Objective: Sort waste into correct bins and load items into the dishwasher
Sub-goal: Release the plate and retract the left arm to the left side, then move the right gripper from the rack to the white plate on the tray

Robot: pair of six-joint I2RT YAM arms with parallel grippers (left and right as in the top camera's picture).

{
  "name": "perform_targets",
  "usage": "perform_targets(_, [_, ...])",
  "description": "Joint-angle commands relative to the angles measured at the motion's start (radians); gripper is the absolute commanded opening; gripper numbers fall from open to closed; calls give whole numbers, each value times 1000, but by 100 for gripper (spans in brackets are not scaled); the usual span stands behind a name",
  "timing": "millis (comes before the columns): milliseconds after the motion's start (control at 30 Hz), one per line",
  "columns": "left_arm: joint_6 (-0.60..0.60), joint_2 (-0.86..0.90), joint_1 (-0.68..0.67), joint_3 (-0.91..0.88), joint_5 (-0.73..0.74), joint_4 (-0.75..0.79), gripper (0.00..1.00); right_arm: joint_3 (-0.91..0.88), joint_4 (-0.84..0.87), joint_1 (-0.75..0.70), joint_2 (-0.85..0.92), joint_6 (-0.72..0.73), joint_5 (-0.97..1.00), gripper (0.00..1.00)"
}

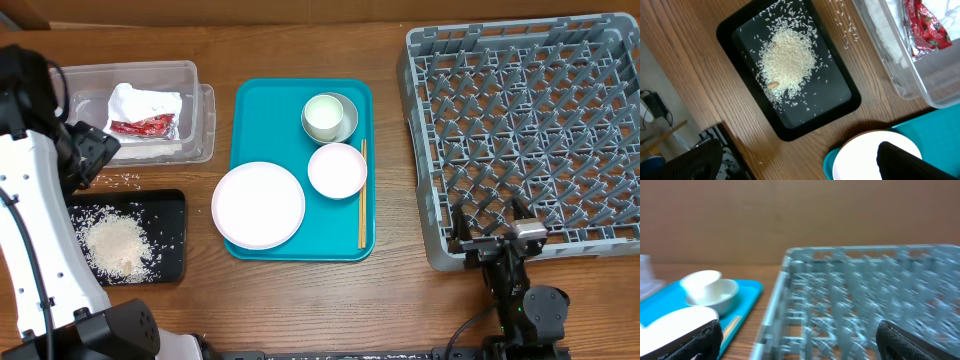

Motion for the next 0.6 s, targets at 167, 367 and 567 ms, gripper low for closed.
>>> perform_targets(167, [72,1,33,-26,43,-3,100,-10,102,-2,-10,291,-929,100])
perform_targets(367, [71,1,33,-26,43,-3,100,-10,311,-2,-10,604,-996,100])
perform_targets(567, [71,1,33,-26,44,-2,100,-10,467,-2,-10,735,-824,100])
